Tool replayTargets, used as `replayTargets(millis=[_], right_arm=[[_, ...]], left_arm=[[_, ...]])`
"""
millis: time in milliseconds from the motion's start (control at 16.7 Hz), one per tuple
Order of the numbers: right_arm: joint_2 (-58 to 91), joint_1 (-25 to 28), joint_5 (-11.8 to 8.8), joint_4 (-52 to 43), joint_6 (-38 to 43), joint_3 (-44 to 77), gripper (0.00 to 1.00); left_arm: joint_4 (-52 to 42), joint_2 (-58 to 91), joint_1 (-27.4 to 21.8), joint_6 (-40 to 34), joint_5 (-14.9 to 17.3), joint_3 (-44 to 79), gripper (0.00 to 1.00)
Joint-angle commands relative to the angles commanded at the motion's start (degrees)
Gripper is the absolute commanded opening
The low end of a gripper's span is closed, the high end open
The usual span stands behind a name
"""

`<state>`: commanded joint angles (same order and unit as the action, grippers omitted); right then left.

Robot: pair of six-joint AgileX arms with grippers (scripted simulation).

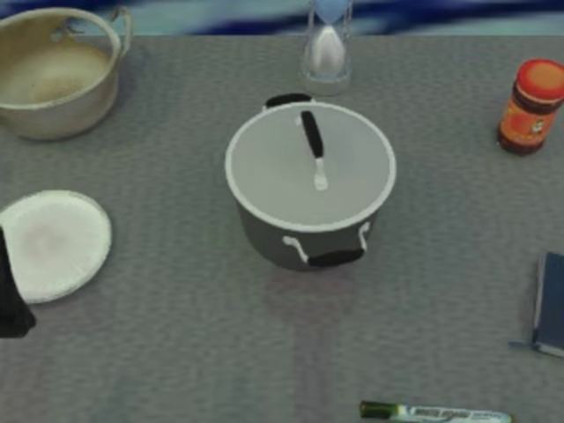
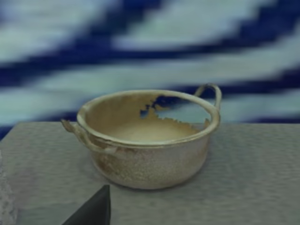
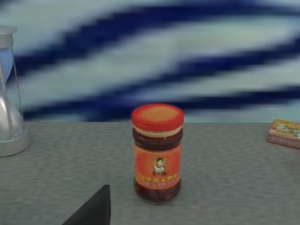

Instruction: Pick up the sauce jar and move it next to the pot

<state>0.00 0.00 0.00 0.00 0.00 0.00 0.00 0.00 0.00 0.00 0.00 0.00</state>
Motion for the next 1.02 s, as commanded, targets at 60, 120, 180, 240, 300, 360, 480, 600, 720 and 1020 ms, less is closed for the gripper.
replayTargets(millis=[60, 120, 180, 240, 300, 360, 480, 600, 720, 1020], right_arm=[[0.0, 0.0, 0.0, 0.0, 0.0, 0.0, 1.00], [0.0, 0.0, 0.0, 0.0, 0.0, 0.0, 1.00], [0.4, 0.0, 0.0, -0.1, -0.2, 0.5, 1.00], [1.1, -0.1, 0.0, -0.5, -0.5, 1.6, 1.00], [2.3, -0.2, -0.1, -1.0, -0.9, 3.1, 1.00], [4.0, -0.3, -0.2, -1.8, -1.6, 5.4, 1.00], [8.8, -0.5, -0.4, -4.2, -3.2, 11.2, 1.00], [15.2, -0.7, -0.8, -7.6, -5.4, 18.7, 1.00], [23.3, -0.9, -1.5, -12.0, -8.1, 27.5, 1.00], [49.3, -1.3, -3.7, -26.7, -16.8, 53.5, 1.00]], left_arm=[[0.0, 0.0, 0.0, 0.0, 0.0, 0.0, 1.00], [0.0, 0.0, 0.0, 0.0, 0.0, 0.0, 1.00], [0.0, 0.0, 0.0, 0.0, 0.0, 0.0, 1.00], [0.0, 0.0, 0.0, 0.0, 0.0, 0.0, 1.00], [0.0, 0.0, 0.0, 0.0, 0.0, 0.0, 1.00], [0.0, 0.0, 0.0, 0.0, 0.0, 0.0, 1.00], [0.0, 0.0, 0.0, 0.0, 0.0, 0.0, 1.00], [0.0, 0.0, 0.0, 0.0, 0.0, 0.0, 1.00], [0.0, 0.0, 0.0, 0.0, 0.0, 0.0, 1.00], [0.0, 0.0, 0.0, 0.0, 0.0, 0.0, 1.00]])
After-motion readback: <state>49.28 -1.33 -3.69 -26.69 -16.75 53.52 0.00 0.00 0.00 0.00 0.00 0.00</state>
